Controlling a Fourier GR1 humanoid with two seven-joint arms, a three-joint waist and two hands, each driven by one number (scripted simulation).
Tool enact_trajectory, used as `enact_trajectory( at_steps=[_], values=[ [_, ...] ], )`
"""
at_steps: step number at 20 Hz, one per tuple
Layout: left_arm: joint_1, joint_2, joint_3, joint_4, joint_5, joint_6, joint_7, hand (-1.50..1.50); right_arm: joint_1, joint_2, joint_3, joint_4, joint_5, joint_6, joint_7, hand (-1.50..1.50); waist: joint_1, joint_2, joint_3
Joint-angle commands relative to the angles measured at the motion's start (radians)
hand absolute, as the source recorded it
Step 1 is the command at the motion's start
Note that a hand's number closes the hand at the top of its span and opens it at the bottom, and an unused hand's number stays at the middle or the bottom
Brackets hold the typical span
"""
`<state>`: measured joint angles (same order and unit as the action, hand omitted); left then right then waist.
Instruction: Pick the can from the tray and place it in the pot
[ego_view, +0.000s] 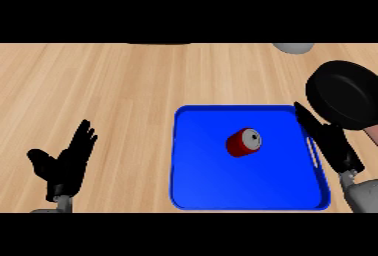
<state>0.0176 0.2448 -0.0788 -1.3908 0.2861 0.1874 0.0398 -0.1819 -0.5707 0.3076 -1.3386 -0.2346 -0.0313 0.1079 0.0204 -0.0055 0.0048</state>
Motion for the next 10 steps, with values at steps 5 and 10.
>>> enact_trajectory(
  at_steps=[5,10],
  values=[
    [-0.122,0.024,-0.042,-0.086,-0.046,-0.024,-0.004,0.0,-0.159,0.261,0.098,-0.164,-0.264,0.317,-0.126,-1.5,0.05,0.009,0.005],
    [-0.155,0.007,-0.056,-0.125,-0.028,-0.011,0.086,0.0,-0.162,0.177,-0.016,-0.173,0.064,0.087,-0.513,-1.5,-0.02,0.003,0.003]
  ],
)
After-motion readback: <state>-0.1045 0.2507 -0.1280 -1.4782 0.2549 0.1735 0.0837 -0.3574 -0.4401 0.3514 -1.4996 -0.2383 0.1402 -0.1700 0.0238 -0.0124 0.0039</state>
